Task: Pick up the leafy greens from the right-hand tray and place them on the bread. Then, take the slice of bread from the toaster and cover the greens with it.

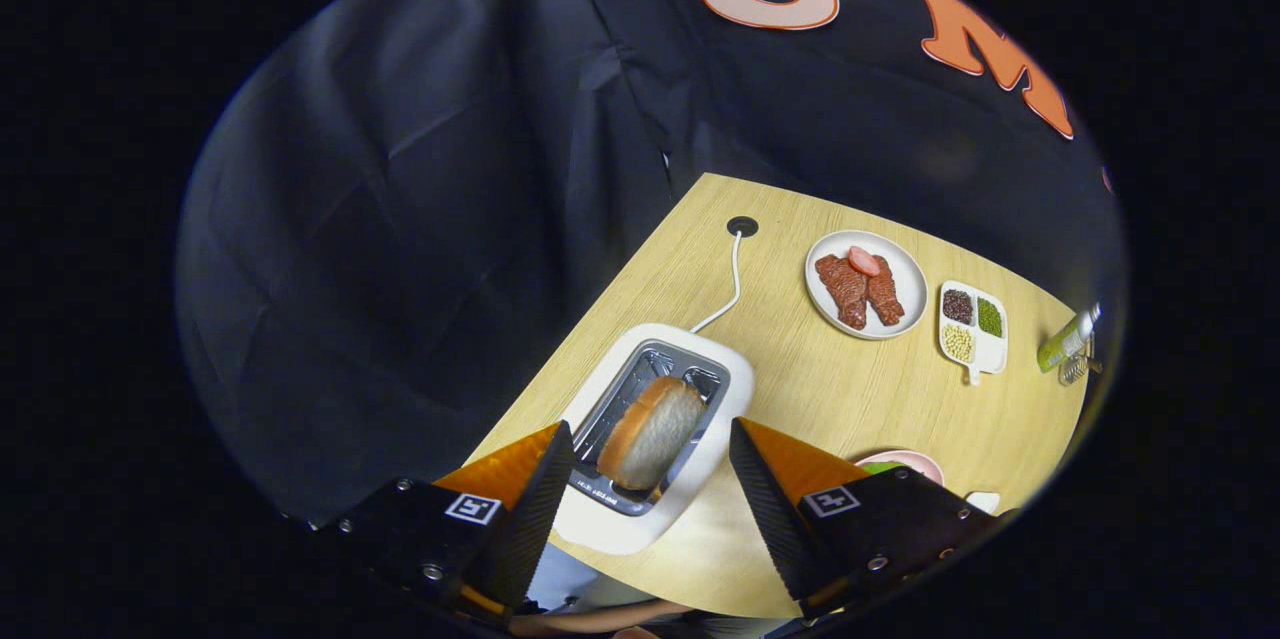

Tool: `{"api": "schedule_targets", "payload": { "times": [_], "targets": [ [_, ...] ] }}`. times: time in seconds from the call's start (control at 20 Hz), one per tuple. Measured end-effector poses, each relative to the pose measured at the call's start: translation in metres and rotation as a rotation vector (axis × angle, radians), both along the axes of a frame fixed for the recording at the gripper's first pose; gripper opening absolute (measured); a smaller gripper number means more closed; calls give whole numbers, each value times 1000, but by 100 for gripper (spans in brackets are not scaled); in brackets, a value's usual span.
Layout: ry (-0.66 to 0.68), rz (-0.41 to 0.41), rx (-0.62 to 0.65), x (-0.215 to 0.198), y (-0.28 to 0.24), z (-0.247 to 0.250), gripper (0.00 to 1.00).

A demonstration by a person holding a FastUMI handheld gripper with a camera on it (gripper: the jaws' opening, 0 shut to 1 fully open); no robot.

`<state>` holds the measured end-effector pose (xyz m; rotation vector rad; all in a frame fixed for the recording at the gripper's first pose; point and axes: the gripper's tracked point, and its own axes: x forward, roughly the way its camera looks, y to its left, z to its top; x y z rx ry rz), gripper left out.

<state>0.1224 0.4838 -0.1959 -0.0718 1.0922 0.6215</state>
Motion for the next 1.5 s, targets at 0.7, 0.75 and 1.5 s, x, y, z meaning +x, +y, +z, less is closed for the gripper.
{"api": "schedule_targets", "payload": {
  "times": [0.7, 0.75, 1.5],
  "targets": [
    [97, -76, -164, 3, 2, -51, 63],
    [95, -90, -179, 6, -2, -53, 57],
    [88, -144, 55, 6, -37, 12, 11]
  ]
}}
